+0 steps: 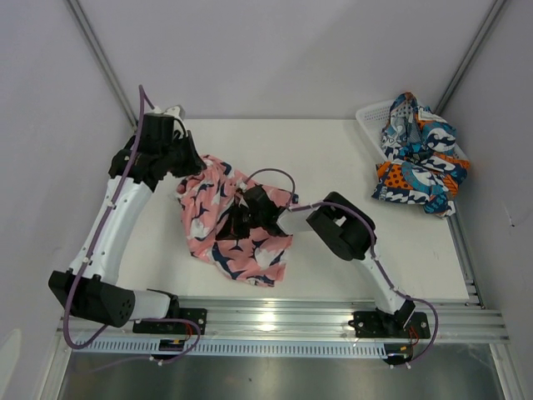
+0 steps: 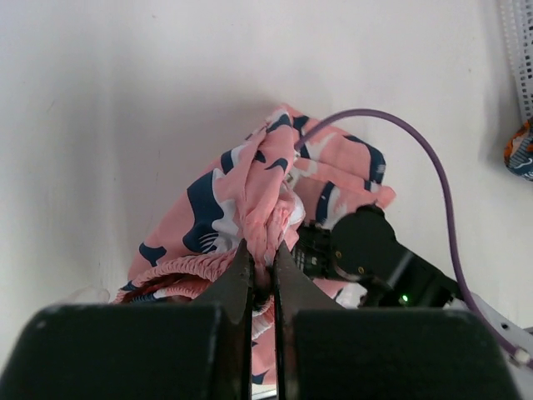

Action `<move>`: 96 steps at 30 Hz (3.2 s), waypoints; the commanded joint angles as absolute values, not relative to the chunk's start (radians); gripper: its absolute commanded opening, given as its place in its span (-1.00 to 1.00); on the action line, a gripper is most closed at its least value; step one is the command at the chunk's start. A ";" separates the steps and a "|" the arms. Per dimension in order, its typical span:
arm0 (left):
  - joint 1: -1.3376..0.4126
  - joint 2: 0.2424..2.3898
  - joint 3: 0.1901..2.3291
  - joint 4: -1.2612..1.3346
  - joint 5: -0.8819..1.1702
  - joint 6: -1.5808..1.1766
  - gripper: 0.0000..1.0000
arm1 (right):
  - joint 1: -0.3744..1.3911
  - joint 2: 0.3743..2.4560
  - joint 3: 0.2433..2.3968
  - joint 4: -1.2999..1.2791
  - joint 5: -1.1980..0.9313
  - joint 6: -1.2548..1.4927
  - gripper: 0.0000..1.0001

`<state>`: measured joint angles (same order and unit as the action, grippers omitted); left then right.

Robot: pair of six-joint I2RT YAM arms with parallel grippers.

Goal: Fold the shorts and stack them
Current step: Fold the shorts

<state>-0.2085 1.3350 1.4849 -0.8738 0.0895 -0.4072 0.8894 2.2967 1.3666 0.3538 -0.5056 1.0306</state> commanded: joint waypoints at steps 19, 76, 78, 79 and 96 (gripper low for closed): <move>-0.247 1.321 1.400 -0.770 0.063 -0.420 -1.00 | 0.804 2.206 1.467 0.121 -0.517 0.947 -0.89; -0.799 1.792 1.775 -1.103 -0.532 -1.276 -1.00 | 0.626 1.864 0.960 -0.011 -0.052 0.640 -1.00; -0.805 1.819 1.790 -1.109 -0.528 -1.305 -1.00 | 0.626 1.862 0.954 -0.011 -0.048 0.641 -1.00; -0.810 1.827 1.799 -1.106 -0.519 -1.310 -1.00 | 0.626 1.861 0.953 -0.011 -0.048 0.641 -1.00; -0.868 1.927 1.766 -1.063 -0.499 -1.430 -0.92 | 0.607 1.848 0.925 0.031 -0.037 0.644 -1.00</move>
<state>-0.8513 1.9114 1.7828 -1.1099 -0.5117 -1.3853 0.6193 1.8320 0.9585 0.0765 -0.0872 0.6575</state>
